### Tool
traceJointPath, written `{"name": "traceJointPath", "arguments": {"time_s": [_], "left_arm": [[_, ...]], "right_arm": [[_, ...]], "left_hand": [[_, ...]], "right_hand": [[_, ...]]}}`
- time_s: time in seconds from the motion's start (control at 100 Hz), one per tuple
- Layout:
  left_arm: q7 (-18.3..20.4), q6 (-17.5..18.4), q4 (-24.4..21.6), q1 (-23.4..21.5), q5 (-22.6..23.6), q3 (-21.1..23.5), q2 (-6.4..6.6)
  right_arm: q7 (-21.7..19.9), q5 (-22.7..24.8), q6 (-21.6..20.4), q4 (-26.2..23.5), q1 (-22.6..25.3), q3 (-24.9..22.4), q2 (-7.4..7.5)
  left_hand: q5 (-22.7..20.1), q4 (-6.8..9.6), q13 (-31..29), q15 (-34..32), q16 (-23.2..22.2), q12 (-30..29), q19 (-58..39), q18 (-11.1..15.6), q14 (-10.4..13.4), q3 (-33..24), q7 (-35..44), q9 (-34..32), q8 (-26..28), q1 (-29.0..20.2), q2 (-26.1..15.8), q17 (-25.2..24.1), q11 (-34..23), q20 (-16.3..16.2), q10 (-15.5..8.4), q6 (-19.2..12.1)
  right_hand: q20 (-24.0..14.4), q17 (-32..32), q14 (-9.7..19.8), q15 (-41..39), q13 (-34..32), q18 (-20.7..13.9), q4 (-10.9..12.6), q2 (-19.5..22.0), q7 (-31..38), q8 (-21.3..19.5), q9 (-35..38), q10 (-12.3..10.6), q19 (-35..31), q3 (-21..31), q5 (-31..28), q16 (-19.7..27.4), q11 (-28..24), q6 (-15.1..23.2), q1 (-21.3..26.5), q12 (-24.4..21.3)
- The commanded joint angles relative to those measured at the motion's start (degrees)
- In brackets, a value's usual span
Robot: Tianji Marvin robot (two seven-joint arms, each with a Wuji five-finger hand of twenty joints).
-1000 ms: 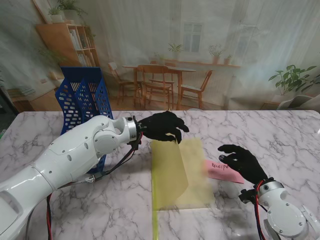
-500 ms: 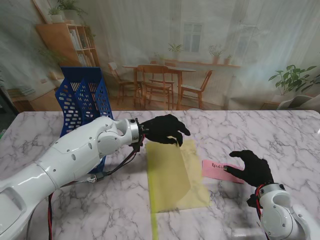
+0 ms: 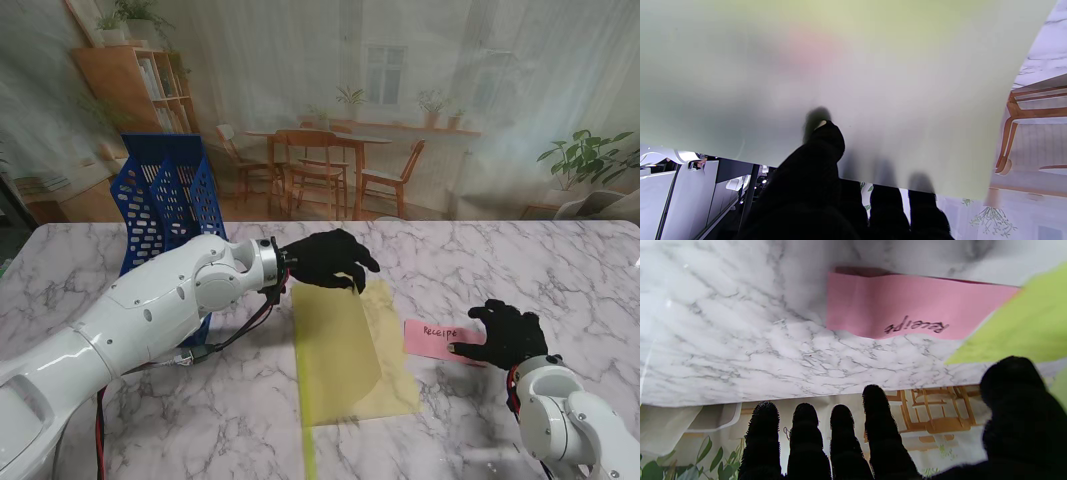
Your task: Open the sliding file folder, put the receipt in and insert it into the document holder
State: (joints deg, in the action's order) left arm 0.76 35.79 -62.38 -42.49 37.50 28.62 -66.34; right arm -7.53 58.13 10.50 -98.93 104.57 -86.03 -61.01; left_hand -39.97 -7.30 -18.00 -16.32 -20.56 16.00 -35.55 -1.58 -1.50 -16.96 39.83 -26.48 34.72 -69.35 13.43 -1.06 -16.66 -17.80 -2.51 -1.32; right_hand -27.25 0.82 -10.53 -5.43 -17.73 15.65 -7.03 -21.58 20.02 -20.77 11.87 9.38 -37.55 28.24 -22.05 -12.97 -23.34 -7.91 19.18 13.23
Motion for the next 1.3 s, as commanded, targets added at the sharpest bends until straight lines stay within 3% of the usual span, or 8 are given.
{"name": "traceJointPath", "arguments": {"time_s": [0.0,0.22,0.42,0.74,1.0,1.29], "left_arm": [[0.5,0.1,0.0,0.2,0.2,0.0,-0.29],[-0.1,0.0,0.2,0.2,0.4,0.0,-0.45],[-1.0,-0.1,0.5,0.1,0.5,-0.2,-0.78],[-1.2,0.0,0.9,0.4,0.1,-0.7,-1.14],[-1.4,0.0,1.2,0.4,0.2,-1.1,-1.25],[-1.3,0.1,1.2,0.5,0.1,-1.1,-1.23]], "right_arm": [[-1.4,1.2,1.1,-0.3,-0.8,0.6,0.44],[-7.7,7.1,0.8,-1.7,-2.1,1.5,1.32],[-7.1,8.4,6.1,-0.2,-3.5,5.3,1.23],[-6.3,11.6,13.3,3.3,-5.9,10.4,1.23],[-4.8,10.6,17.1,6.1,-7.7,12.9,1.15],[-3.1,9.8,18.7,8.9,-9.4,14.7,1.13]], "left_hand": [[-11.0,4.62,-0.5,-0.8,-0.4,0.6,-1.7,1.9,0.9,-1.0,19.9,-0.8,4.6,-4.6,-8.4,-0.2,-0.1,-1.2,0.1,-2.9],[-11.0,4.67,-0.7,-0.9,-0.5,0.7,-2.0,1.8,0.7,-1.4,20.0,-0.9,4.6,-4.6,-8.4,0.0,-0.2,-1.3,0.1,-2.6],[-10.9,4.59,-0.6,-0.9,-0.6,0.7,-2.1,1.8,0.7,-1.5,20.1,-1.0,4.6,-4.6,-8.4,-0.1,-0.3,-1.4,0.0,-2.6],[-10.8,4.58,-0.6,-0.8,-0.6,0.7,-2.1,1.8,0.6,-1.4,20.1,-0.9,4.5,-4.6,-8.4,-0.1,-0.2,-1.3,0.1,-2.7],[-10.7,4.58,-0.7,-0.9,-0.6,0.8,-2.2,1.7,0.6,-1.5,20.1,-0.9,4.5,-4.6,-8.5,-0.1,-0.2,-1.3,0.1,-2.6],[-10.6,4.56,-0.7,-0.9,-0.7,0.8,-2.1,1.7,0.6,-1.4,20.0,-0.9,4.4,-4.6,-8.5,-0.1,-0.2,-1.3,0.1,-2.6]], "right_hand": [[-0.6,-0.1,0.4,2.5,-0.8,-1.2,0.5,-1.9,0.6,0.5,-0.9,1.3,0.8,-0.6,-2.0,0.1,-1.6,-2.5,-2.0,0.5],[-1.2,0.1,0.3,1.2,-1.7,-1.4,0.5,-1.9,1.7,-2.5,-0.3,1.2,-2.7,0.6,-4.9,-0.8,-4.0,-1.1,-2.5,1.3],[0.6,0.1,-0.2,-2.8,-2.2,-1.1,0.5,-3.3,3.5,-6.7,1.1,3.0,-7.4,2.4,-11.0,-1.7,-7.3,-4.9,-1.7,2.6],[3.4,0.4,-0.2,-9.8,-1.1,-1.4,0.3,-5.1,10.6,-15.6,1.8,3.8,-13.1,8.6,-14.4,-1.9,-10.2,-4.1,-0.5,3.7],[3.9,0.4,-0.2,-10.9,-0.5,-1.5,0.2,-3.5,12.6,-16.5,1.2,3.7,-14.8,9.7,-13.6,-1.8,-10.6,-3.4,0.4,3.8],[5.3,1.3,-0.5,-13.3,-0.9,-2.1,0.1,-3.8,22.9,-19.5,1.1,4.1,-17.9,13.1,-11.6,-1.8,-13.1,-1.6,2.6,4.6]]}}
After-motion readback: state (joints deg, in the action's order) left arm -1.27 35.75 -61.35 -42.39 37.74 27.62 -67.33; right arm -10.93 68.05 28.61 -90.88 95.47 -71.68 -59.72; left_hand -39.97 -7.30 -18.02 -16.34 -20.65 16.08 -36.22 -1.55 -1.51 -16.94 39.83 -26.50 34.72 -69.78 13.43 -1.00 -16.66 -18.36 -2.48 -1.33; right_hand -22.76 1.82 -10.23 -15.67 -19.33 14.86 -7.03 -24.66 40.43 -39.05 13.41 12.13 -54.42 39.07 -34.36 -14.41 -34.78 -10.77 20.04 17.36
